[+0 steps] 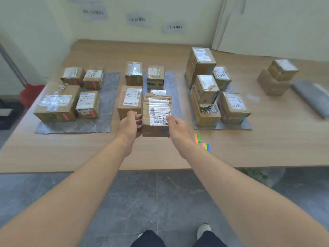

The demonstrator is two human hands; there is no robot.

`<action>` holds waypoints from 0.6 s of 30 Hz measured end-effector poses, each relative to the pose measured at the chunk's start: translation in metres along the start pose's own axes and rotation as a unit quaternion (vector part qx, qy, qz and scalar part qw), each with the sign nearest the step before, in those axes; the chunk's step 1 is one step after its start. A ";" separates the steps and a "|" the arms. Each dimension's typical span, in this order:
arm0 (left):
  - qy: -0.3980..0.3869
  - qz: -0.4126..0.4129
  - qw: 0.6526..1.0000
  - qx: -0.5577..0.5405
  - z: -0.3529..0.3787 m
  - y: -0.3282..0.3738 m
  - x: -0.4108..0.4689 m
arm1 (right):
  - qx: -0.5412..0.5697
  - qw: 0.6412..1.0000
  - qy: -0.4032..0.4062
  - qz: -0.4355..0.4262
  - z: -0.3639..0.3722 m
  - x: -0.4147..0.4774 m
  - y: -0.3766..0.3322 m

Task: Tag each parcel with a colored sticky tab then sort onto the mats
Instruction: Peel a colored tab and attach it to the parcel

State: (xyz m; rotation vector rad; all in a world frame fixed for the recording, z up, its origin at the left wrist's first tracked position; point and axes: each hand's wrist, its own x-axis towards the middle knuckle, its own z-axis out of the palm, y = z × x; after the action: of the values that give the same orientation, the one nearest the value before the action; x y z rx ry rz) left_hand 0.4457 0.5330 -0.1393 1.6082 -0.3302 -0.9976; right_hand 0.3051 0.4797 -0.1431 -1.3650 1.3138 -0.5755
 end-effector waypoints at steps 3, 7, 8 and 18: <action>-0.013 0.007 1.000 0.010 0.023 0.023 -0.018 | -0.002 1.000 0.014 -0.018 -0.034 -0.005 -0.021; -0.026 0.024 0.999 0.009 0.063 0.054 -0.045 | -0.008 0.999 0.015 -0.044 -0.085 -0.005 -0.045; -0.029 0.029 0.999 0.010 0.074 0.062 -0.051 | -0.008 0.999 0.017 -0.050 -0.099 -0.004 -0.050; -0.026 0.076 0.997 0.018 0.197 0.110 -0.091 | -0.015 0.995 0.017 -0.093 -0.234 0.026 -0.079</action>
State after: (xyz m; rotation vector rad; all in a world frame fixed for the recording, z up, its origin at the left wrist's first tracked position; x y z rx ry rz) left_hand 0.2773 0.4302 0.0027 1.5668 -0.5005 -0.9219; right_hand 0.1336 0.3545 -0.0153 -1.5184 1.2352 -0.7104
